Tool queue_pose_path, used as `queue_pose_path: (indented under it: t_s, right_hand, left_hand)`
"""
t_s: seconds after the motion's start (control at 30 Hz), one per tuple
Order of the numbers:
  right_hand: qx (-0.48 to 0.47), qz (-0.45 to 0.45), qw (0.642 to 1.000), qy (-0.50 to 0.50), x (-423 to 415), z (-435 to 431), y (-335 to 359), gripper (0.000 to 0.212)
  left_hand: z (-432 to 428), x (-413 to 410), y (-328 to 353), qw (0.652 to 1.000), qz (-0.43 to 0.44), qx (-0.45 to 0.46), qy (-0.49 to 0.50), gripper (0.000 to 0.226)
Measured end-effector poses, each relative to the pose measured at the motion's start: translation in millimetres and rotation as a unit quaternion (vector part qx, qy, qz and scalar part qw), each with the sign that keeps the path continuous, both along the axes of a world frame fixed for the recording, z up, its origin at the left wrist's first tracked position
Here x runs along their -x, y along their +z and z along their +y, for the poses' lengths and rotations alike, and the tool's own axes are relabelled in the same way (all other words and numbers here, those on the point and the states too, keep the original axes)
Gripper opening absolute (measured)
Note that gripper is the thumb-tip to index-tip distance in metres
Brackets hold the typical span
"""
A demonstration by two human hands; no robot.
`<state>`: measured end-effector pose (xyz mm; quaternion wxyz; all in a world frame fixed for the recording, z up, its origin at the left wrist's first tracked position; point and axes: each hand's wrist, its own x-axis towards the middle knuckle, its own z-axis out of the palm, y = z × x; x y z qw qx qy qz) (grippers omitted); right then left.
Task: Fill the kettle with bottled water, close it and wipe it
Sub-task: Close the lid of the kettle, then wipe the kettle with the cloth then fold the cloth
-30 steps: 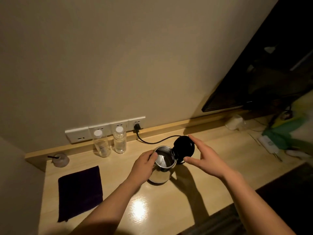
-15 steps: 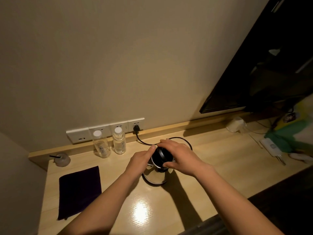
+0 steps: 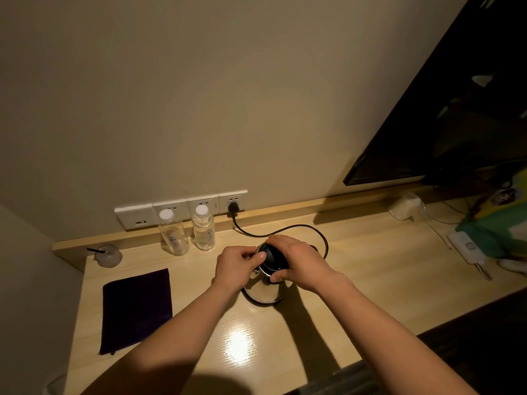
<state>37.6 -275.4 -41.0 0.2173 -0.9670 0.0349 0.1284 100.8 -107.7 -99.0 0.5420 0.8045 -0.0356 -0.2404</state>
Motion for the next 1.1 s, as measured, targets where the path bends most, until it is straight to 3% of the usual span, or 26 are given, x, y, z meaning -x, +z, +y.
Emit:
queue_pose_path:
  t_s: [0.27,0.33,0.4,0.53,0.7,0.77,0.83,0.93,1.1]
  right_hand:
    - [0.038,0.03,0.999,-0.006,-8.3,3.6,2.3,0.086]
    - [0.061,0.003,0.998,0.005,-8.2,15.4,5.9,0.09]
    - [0.063,-0.056,0.996,0.019,-9.1,37.0,5.8,0.079]
    - [-0.094,-0.081,0.992,-0.026,-25.8,102.5,-8.9,0.047]
    - [-0.286,0.054,0.945,-0.152,-60.1,185.2,-55.1,0.021]
    - [-0.329,0.123,0.912,-0.211,-73.4,214.7,-78.3,0.007]
    - [-0.34,0.176,0.886,-0.262,-81.8,228.5,-95.9,0.016]
    - [-0.3,0.22,0.876,-0.307,-96.8,249.2,-124.8,0.029]
    - [-0.228,0.237,0.879,-0.345,-111.9,266.4,-153.1,0.022]
  left_hand:
    - [1.1,6.1,-1.8,1.0,-0.012,-0.012,0.005,0.041]
    - [11.5,8.1,0.2,0.999,-0.009,-0.002,0.05,0.045]
    - [33.8,6.8,-0.7,0.993,-0.016,0.008,0.116,0.044]
    - [109.0,-1.1,-9.8,0.962,-0.02,-0.01,0.272,0.033]
    - [204.6,-10.6,-41.1,0.919,0.033,-0.103,0.38,0.034]
    - [236.2,-15.8,-58.4,0.911,0.064,-0.154,0.378,0.038]
    - [249.6,-20.7,-72.0,0.914,0.076,-0.205,0.343,0.044]
    - [265.6,-27.7,-93.0,0.912,0.094,-0.275,0.29,0.054]
    - [266.5,-31.6,-112.4,0.906,0.109,-0.34,0.228,0.059]
